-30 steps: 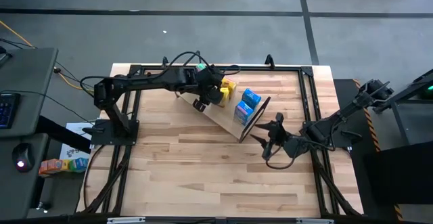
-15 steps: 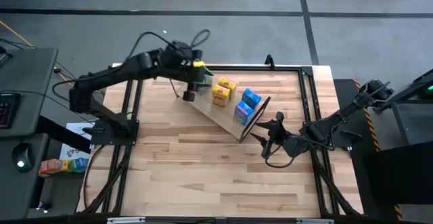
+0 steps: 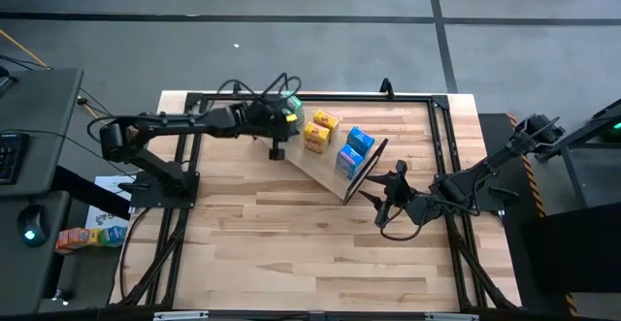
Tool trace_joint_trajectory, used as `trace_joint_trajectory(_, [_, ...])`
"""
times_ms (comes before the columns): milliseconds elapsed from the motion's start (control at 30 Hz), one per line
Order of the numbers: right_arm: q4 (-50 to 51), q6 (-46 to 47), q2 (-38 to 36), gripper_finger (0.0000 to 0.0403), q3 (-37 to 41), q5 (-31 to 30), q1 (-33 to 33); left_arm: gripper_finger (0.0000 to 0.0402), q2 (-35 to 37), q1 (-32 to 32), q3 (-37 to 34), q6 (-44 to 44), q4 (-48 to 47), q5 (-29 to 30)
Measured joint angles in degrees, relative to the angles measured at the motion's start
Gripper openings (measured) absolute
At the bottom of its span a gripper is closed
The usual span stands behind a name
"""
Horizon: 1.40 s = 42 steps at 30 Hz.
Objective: Stack cereal on shelf
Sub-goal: Put the yellow cereal box on the shelf aligned with the other yellow cereal box
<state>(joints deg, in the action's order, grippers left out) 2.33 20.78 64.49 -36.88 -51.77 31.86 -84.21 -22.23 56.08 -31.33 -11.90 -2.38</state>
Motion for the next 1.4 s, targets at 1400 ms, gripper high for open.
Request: trace_joint_trajectory(1400, [0.8,0.2,0.0,0.0185,0.0,2.5,0.0,0.0000,-7.8,5.3,-11.9,14.3,29.8,8.2])
